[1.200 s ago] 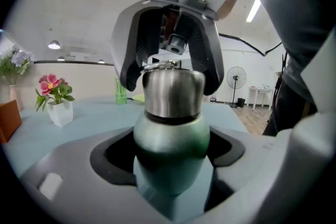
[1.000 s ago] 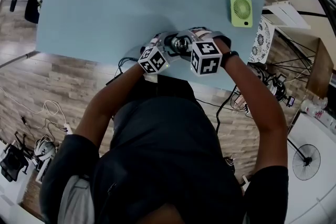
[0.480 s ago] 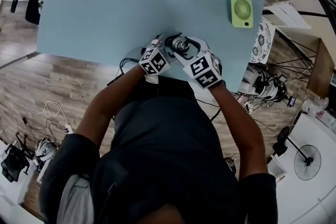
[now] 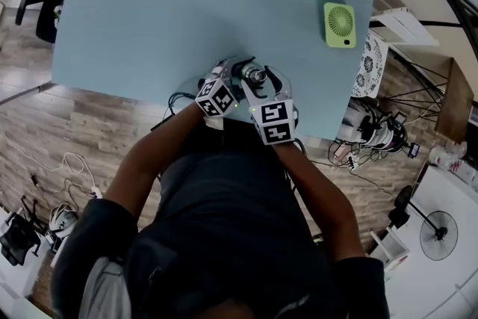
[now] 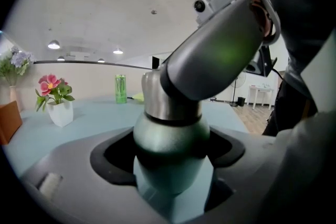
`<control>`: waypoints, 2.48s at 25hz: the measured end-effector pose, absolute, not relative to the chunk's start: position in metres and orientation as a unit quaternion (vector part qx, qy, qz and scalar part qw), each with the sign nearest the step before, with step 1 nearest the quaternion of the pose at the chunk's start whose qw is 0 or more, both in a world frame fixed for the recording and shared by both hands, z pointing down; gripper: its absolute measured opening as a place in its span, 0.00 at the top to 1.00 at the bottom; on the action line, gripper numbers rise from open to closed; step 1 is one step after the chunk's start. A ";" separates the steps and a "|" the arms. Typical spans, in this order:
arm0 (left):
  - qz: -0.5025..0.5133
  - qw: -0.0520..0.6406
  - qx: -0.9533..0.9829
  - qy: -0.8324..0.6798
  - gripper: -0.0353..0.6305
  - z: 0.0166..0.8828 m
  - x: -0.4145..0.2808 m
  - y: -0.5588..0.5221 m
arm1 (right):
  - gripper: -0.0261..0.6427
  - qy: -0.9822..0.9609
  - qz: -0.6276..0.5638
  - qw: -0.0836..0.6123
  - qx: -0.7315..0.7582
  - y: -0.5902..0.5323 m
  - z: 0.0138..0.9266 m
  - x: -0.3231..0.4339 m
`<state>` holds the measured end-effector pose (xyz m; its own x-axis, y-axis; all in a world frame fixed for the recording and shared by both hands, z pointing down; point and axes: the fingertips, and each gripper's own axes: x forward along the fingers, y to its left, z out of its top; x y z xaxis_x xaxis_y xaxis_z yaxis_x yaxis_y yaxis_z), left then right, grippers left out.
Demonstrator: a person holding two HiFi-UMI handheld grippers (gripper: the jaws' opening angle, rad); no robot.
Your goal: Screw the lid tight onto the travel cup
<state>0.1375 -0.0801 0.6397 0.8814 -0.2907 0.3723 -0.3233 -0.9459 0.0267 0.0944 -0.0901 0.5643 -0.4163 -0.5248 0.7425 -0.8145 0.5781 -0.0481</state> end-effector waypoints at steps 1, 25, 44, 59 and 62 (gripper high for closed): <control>0.187 0.045 0.969 -0.157 0.32 0.639 0.137 -0.079 | 0.57 -0.820 0.208 0.353 0.400 -0.089 0.564 0.094; 0.190 0.032 0.973 -0.129 0.31 0.640 0.138 -0.085 | 0.57 -0.840 -0.077 0.532 -0.071 -0.067 0.576 0.075; 0.180 0.036 0.974 -0.135 0.31 0.638 0.136 -0.085 | 0.58 -0.825 0.151 0.358 0.411 -0.100 0.568 0.083; 0.182 0.035 0.973 -0.136 0.31 0.639 0.136 -0.085 | 0.58 -0.818 0.155 0.372 0.411 -0.099 0.569 0.083; 0.182 0.036 0.973 -0.138 0.31 0.638 0.137 -0.085 | 0.58 -0.820 0.153 0.373 0.407 -0.099 0.569 0.084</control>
<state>0.1372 -0.0852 0.6383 0.8960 -0.2550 0.3634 -0.2809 -0.9595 0.0192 0.0841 -0.0989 0.5686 -0.3914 -0.5526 0.7358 -0.7807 0.6227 0.0524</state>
